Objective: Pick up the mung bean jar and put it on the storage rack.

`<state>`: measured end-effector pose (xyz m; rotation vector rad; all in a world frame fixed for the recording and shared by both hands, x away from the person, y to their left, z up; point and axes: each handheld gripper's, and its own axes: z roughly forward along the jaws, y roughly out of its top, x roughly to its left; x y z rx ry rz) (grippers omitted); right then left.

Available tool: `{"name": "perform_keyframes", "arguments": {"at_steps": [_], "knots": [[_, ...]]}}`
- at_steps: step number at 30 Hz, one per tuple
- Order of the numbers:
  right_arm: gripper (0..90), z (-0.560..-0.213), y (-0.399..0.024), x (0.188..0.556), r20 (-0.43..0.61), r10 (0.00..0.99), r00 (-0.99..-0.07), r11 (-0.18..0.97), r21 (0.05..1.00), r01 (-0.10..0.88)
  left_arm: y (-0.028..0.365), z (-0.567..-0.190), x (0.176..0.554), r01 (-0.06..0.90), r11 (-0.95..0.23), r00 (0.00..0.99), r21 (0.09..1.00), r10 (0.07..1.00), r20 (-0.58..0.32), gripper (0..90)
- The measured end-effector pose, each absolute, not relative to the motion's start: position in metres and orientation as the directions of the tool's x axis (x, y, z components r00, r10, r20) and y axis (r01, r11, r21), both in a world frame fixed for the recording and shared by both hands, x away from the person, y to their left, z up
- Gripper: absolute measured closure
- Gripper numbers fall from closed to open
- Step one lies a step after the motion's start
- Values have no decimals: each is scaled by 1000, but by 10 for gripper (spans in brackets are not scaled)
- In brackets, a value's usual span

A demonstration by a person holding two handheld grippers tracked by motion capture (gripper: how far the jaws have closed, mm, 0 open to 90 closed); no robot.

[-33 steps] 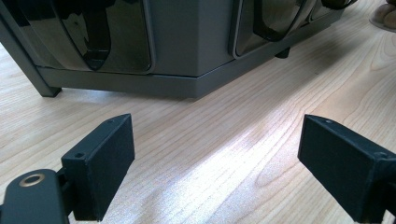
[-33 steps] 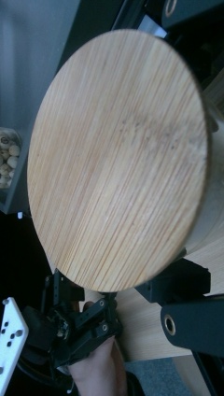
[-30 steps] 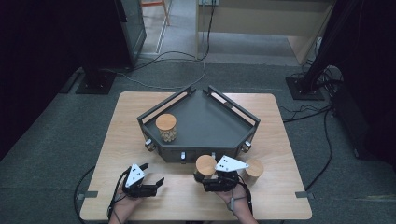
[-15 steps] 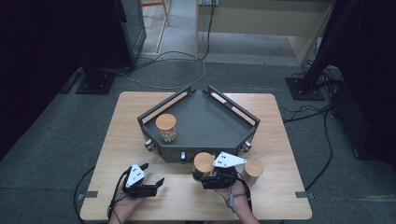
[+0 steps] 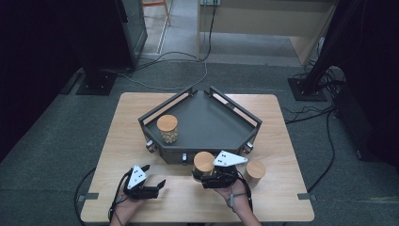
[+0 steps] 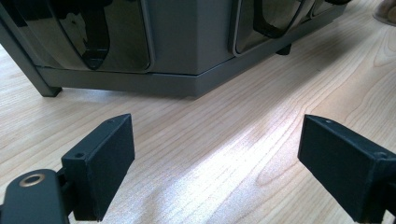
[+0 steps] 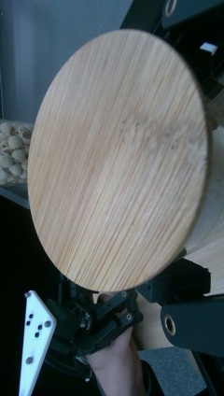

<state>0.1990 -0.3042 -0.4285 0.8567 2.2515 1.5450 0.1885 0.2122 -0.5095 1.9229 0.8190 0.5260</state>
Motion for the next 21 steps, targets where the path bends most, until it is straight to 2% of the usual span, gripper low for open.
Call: {"name": "perform_keyframes", "arguments": {"at_steps": [21], "knots": [[252,-413,-302,202,81,619,-781,263,916,303,212,-510,188,327,-324,675,888,737,20,108]]}}
